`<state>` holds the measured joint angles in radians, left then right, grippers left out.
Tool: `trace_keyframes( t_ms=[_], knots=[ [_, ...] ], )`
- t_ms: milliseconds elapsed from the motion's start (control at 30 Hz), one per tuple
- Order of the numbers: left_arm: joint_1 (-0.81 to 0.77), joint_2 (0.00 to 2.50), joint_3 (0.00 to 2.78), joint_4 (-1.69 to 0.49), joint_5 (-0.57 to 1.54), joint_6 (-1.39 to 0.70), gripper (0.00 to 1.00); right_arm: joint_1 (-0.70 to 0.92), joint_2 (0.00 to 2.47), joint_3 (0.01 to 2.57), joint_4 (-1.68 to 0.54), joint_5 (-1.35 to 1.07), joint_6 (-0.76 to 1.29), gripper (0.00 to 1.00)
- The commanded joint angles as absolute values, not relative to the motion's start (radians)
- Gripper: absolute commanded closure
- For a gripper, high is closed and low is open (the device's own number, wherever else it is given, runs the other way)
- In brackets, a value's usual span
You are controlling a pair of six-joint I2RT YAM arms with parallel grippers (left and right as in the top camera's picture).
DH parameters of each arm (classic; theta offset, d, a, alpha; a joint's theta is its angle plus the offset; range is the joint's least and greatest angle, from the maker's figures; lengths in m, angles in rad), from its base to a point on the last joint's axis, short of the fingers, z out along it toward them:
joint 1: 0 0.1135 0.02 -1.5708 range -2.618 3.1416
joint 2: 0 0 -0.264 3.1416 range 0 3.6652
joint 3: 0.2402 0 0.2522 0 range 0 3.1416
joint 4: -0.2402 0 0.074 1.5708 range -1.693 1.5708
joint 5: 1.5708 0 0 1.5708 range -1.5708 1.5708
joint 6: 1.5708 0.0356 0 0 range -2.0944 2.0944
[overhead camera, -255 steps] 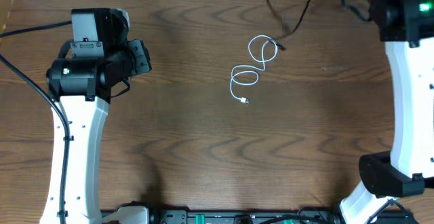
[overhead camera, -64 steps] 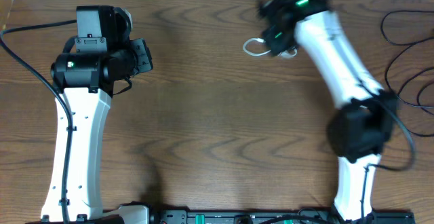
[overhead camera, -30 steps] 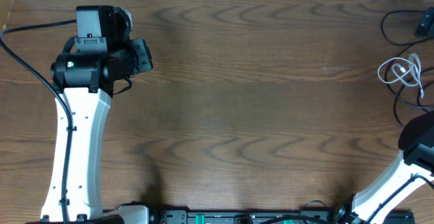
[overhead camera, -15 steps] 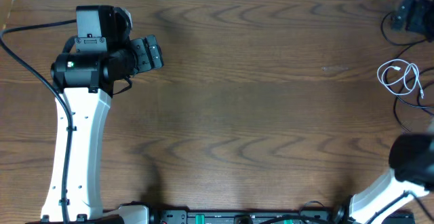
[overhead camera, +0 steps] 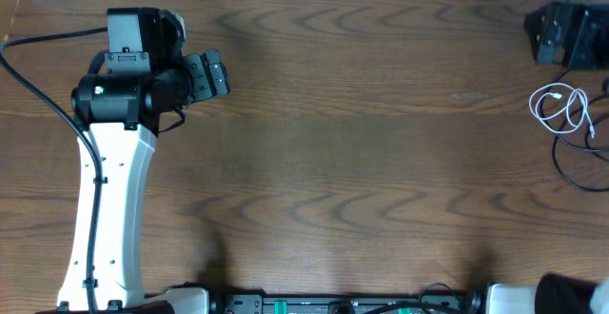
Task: Untangle cables
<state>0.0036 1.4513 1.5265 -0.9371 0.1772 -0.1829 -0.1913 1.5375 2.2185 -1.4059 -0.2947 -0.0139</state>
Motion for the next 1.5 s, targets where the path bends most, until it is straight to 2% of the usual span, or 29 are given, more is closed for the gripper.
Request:
trace_keyframes(
  t_ms=[0,467,700,867,1067,1467],
  knots=[
    [0.004,1.457,1.526,-0.938,0.174,-0.180,0.06,-0.184,1.490,2.230,-1.448,-0.328,0.154,0.01],
    [0.004,1.457,1.526,-0.938,0.174,-0.180,0.06,-0.184,1.449,2.230,-1.579,-0.220,0.114,0.01],
    [0.004,1.457,1.526,-0.938,0.174,-0.180,0.05,-0.183,1.472,2.223,-1.576,-0.212,0.095,0.01],
    [0.004,1.457,1.526,-0.938,0.174,-0.180,0.06,-0.151,1.460,2.151,-1.484,-0.211,0.018,0.01],
    [0.004,1.457,1.526,-0.938,0.174,-0.180,0.06,-0.065,1.357,1.928,-1.241,-0.138,-0.039,0.01],
    [0.004,1.457,1.526,-0.938,0.174,-0.180,0.06,-0.051,0.849,1.005,-0.467,-0.096,-0.120,0.01]
  ],
)
